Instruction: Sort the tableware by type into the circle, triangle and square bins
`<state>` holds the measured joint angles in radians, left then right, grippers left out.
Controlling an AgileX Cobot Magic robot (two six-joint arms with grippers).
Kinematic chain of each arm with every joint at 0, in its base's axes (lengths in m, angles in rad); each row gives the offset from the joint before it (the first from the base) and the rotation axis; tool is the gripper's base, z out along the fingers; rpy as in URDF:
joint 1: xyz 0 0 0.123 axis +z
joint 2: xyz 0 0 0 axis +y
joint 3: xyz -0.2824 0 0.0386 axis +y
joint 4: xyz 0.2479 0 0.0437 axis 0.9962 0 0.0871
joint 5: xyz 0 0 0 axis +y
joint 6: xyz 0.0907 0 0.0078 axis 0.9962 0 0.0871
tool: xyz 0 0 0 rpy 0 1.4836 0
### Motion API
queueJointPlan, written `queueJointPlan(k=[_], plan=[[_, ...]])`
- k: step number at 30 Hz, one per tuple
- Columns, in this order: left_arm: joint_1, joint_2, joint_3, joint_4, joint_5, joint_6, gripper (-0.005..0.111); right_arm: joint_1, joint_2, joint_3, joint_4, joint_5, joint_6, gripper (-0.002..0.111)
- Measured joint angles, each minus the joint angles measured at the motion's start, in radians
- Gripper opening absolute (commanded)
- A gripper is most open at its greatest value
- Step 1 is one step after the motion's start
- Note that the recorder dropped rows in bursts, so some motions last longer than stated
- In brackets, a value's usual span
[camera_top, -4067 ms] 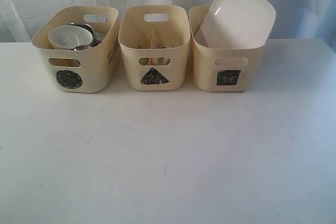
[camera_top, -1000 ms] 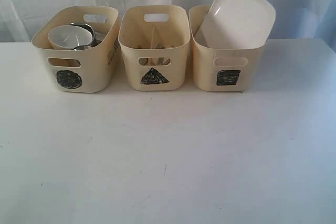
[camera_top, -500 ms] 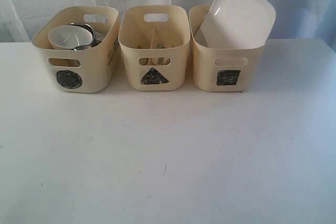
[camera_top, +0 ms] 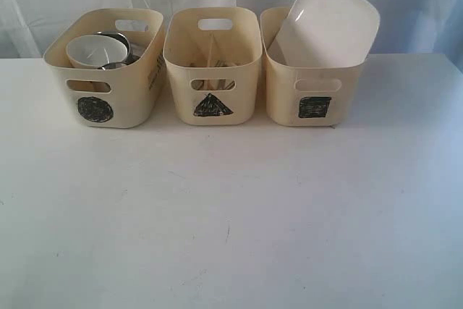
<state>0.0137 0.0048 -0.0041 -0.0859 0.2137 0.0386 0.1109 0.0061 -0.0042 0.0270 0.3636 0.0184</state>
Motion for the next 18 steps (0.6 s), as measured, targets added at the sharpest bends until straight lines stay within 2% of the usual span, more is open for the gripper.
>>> queueJointPlan(k=[18], plan=[[0.000,0.000,0.000,0.000,0.000,0.000,0.000,0.000,0.000,0.000,-0.058,0.000,-0.029,0.000]])
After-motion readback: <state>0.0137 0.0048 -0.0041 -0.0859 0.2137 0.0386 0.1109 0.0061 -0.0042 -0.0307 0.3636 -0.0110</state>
